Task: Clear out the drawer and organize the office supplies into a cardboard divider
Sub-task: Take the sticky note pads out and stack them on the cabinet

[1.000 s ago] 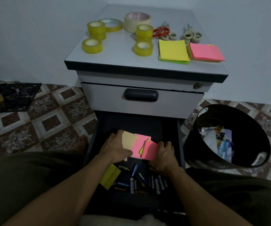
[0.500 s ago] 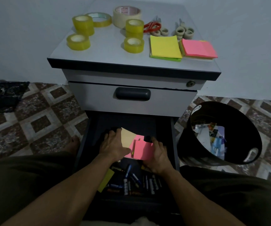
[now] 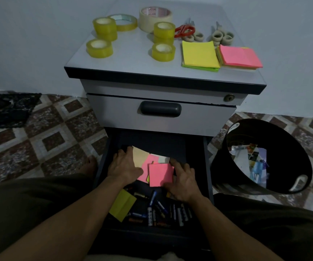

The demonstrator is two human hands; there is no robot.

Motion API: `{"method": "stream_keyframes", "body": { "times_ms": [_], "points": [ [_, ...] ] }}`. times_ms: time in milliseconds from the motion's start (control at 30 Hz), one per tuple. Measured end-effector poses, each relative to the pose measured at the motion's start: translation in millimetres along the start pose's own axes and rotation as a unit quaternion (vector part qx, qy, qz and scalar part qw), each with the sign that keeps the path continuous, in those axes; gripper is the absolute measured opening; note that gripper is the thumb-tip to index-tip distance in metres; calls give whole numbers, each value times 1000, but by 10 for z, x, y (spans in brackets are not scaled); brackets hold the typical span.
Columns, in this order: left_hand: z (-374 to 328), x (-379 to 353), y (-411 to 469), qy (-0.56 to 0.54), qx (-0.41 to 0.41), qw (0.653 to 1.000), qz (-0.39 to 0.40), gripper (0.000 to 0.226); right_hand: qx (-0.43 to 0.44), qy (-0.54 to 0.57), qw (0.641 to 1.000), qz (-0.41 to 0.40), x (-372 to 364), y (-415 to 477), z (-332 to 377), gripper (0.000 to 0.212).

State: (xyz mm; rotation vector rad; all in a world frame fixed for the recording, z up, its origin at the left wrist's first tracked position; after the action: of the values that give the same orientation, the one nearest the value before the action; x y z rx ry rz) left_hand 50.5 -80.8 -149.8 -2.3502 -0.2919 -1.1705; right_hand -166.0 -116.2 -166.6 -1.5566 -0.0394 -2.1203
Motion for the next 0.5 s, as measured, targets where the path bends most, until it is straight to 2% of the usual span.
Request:
{"method": "stream_keyframes", "body": {
  "times_ms": [133,300,367,500],
  "points": [
    [-54,-56,-38,-13,-8,1000,7,92,51,-50,997,42,-25,-16,93,100],
    [-173,-111,-68,-45,-32,998,17,90,19,-65,998,-5,49,-44,24,85],
    [-221,-130,-68,-59,-38,997,16,88,-13,-41,999,-22,64,-60,-39,79],
    [-311,-220,-95,-59,-36,997,15,83,-109,120,985,-63,124,-116,-220,71]
  ]
}}
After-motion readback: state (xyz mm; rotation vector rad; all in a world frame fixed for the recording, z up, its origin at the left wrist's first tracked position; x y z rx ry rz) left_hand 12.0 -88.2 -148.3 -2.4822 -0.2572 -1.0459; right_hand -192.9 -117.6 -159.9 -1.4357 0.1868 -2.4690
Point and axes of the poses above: each hand's wrist, its own y-axis towards the middle knuckle, its own x-axis out of the back of the hand, z = x × y, the point moved 9 cm from there along y, towards the middle knuckle, and after that the axes turned 10 degrees about -y, right-handed, at the moved point
